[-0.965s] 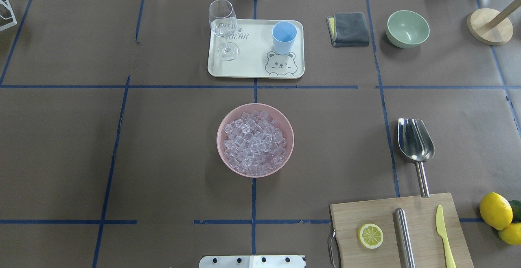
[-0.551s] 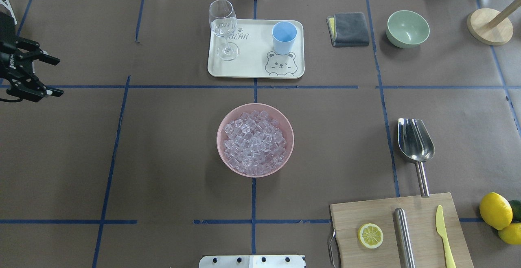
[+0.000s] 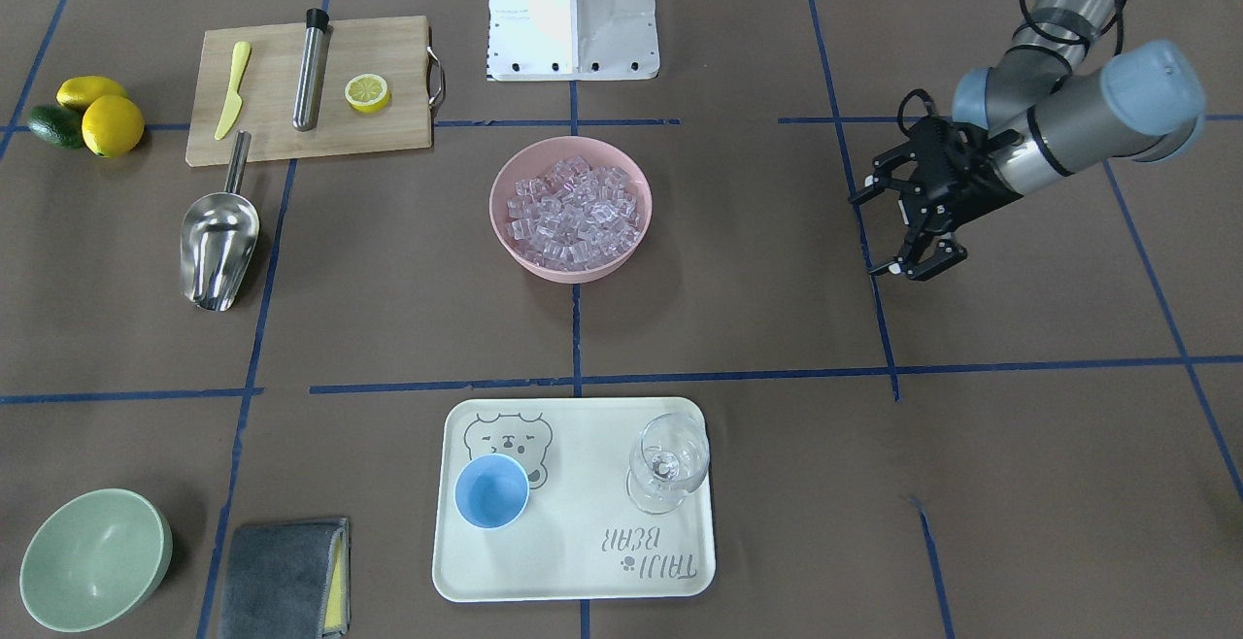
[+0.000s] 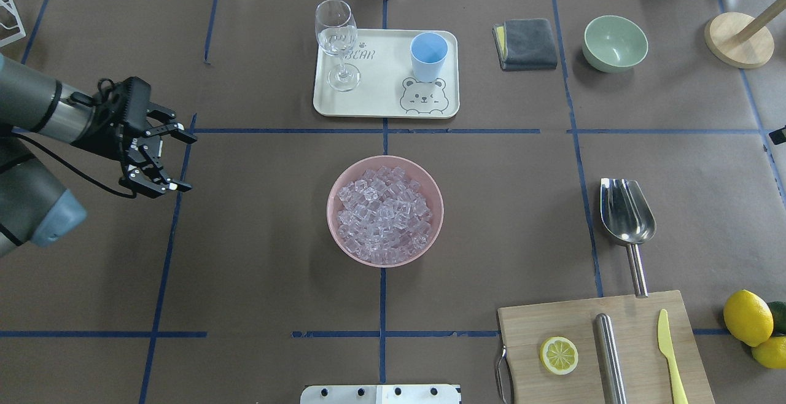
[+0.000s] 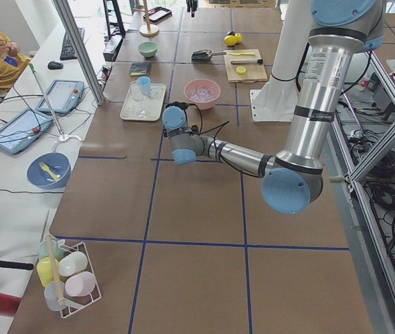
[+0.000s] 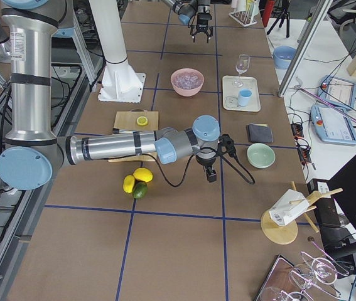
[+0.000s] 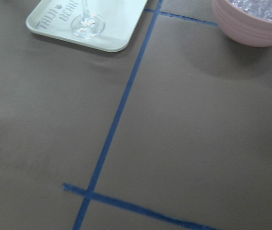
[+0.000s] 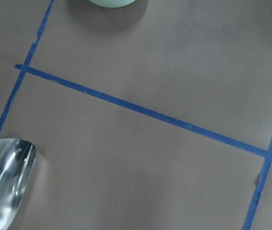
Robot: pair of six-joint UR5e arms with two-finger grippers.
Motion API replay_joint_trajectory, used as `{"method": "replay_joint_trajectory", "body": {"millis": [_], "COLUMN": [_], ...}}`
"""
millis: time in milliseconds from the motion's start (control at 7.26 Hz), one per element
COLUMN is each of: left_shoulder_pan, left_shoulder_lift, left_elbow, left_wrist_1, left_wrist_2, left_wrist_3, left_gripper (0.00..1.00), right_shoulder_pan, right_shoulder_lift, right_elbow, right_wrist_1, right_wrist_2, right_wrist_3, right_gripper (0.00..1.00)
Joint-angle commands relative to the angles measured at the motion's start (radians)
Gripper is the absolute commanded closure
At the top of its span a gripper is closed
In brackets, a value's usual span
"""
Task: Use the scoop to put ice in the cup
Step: 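Reach the left gripper toward the rim of the pink ice bowl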
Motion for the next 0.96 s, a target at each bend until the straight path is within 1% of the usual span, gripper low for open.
{"method": "replay_joint_trajectory", "body": {"millis": [0, 138, 276, 413, 551, 689, 827], "left_shoulder_pan": [0.181, 0.247, 0.278, 0.325, 0.371, 0.388, 0.392], "left_shoulder_lift": [-0.06, -0.069, -0.113, -0.149, -0.184, -0.193, -0.195], "left_elbow": [0.02, 0.047, 0.082, 0.093, 0.119, 0.138, 0.142], "left_wrist_1": [-0.055, -0.12, -0.134, -0.143, -0.186, -0.215, -0.218], "left_wrist_2": [0.18, 0.257, 0.305, 0.363, 0.452, 0.477, 0.479], "left_wrist_3": [-0.049, -0.052, -0.054, -0.108, -0.154, -0.162, -0.162], "left_gripper": [0.0, 0.0, 0.0, 0.0, 0.0, 0.0, 0.0], "right_shoulder_pan": [-0.01, -0.015, -0.024, -0.039, -0.055, -0.063, -0.075], "right_shoulder_lift": [-0.018, -0.034, -0.053, -0.073, -0.097, -0.116, -0.125], "right_elbow": [0.054, 0.071, 0.09, 0.12, 0.157, 0.177, 0.188], "right_wrist_1": [-0.002, -0.002, -0.002, -0.002, -0.002, -0.002, -0.002], "right_wrist_2": [-0.008, -0.01, -0.01, -0.01, -0.01, -0.01, -0.01], "right_wrist_3": [0.095, 0.103, 0.126, 0.169, 0.204, 0.212, 0.233], "right_gripper": [0.0, 0.0, 0.0, 0.0, 0.0, 0.0, 0.0]}}
